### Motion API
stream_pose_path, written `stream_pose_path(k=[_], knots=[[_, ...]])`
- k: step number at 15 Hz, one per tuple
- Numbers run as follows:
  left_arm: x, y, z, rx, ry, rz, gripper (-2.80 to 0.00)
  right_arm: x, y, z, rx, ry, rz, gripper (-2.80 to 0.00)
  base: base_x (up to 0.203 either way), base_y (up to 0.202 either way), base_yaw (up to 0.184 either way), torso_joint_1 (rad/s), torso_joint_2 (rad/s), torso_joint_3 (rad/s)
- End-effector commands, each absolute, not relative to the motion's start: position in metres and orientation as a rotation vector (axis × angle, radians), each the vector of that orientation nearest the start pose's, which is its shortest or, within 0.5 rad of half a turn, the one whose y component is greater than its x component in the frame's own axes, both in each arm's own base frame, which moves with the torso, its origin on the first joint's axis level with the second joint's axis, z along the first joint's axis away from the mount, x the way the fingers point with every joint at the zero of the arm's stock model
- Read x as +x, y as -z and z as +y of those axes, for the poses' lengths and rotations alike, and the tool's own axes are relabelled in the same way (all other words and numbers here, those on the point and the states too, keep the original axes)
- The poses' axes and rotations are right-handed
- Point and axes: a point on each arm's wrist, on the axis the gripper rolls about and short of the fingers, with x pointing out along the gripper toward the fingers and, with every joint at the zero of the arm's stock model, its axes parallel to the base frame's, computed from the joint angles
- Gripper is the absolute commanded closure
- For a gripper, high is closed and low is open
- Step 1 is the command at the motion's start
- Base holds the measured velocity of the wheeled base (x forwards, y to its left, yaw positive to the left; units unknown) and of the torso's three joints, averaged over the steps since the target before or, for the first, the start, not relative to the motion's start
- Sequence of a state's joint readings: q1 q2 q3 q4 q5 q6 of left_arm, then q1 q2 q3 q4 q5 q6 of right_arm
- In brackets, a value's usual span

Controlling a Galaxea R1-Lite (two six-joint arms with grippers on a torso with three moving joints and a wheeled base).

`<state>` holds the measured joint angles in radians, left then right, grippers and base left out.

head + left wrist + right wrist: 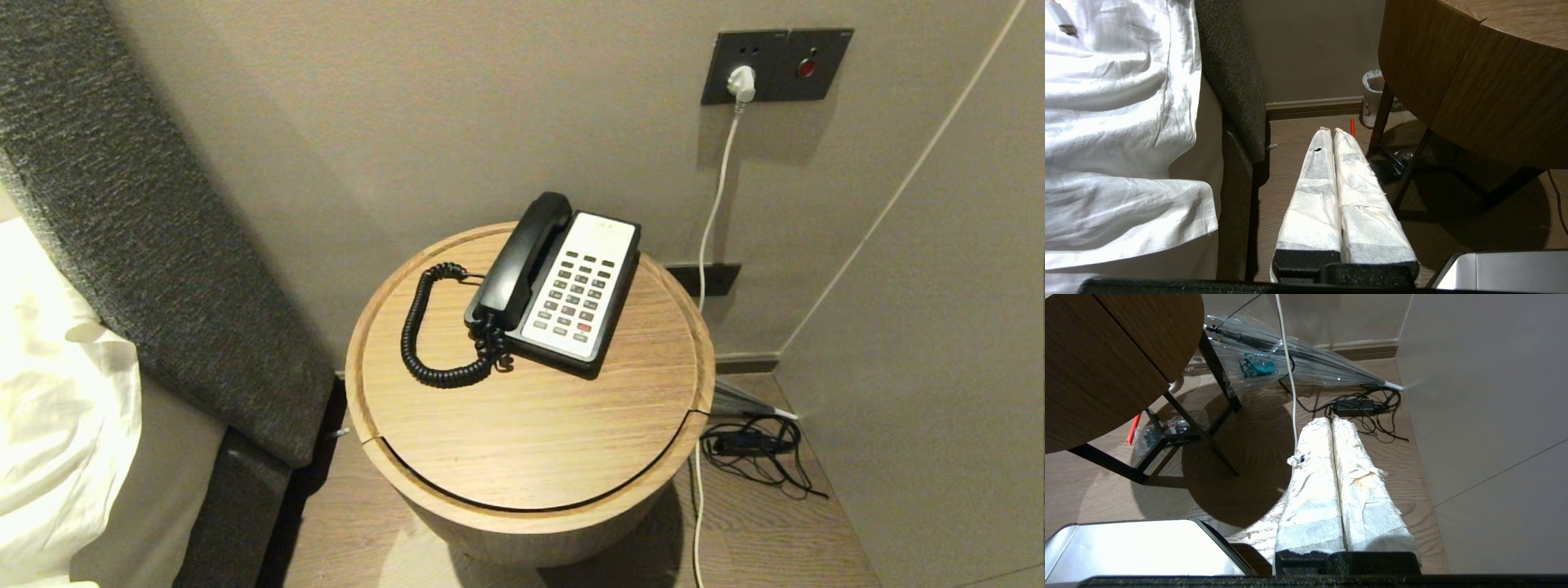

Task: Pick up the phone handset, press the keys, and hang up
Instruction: Pick up the desk phone handset

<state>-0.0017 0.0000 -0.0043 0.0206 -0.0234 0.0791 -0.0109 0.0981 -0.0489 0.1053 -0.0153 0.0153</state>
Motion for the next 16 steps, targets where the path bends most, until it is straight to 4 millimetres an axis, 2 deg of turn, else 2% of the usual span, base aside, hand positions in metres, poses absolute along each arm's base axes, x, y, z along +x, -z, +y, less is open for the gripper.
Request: stream_pose_path(k=[1,4,6,8,10,12,13,15,16], knots=[[-0.023,-0.075,0.000,0.077,0.020,0.010,0.00,-0.019,-0.080,0.000,0.015,0.027,0.156,0.00,0.000,0.000,0.000,0.000,0.00,0.000],[-0.025,-0.082,-0.001,0.077,0.027,-0.004,0.00,-0.019,-0.080,0.000,0.015,0.027,0.156,0.00,0.000,0.000,0.000,0.000,0.00,0.000],[-0.033,-0.104,-0.001,0.079,0.036,-0.007,0.00,-0.019,-0.080,0.000,0.015,0.027,0.155,0.00,0.000,0.000,0.000,0.000,0.00,0.000],[-0.045,-0.144,-0.002,0.078,0.085,0.045,0.00,-0.019,-0.080,0.000,0.015,0.027,0.156,0.00,0.000,0.000,0.000,0.000,0.00,0.000],[-0.036,-0.196,-0.003,0.069,0.153,0.131,0.00,-0.019,-0.080,0.000,0.015,0.027,0.155,0.00,0.000,0.000,0.000,0.000,0.00,0.000],[0.001,-0.260,-0.005,0.054,0.225,0.205,0.00,-0.019,-0.080,0.000,0.015,0.027,0.156,0.00,0.000,0.000,0.000,0.000,0.00,0.000],[0.025,-0.286,-0.006,0.044,0.261,0.236,0.00,-0.019,-0.080,0.000,0.015,0.027,0.156,0.00,0.000,0.000,0.000,0.000,0.00,0.000],[0.085,-0.322,-0.009,0.007,0.351,0.313,0.00,-0.019,-0.080,0.000,0.015,0.027,0.156,0.00,0.000,0.000,0.000,0.000,0.00,0.000],[0.111,-0.329,-0.013,-0.009,0.403,0.352,0.00,-0.019,-0.080,0.000,0.015,0.027,0.156,0.00,0.000,0.000,0.000,0.000,0.00,0.000]])
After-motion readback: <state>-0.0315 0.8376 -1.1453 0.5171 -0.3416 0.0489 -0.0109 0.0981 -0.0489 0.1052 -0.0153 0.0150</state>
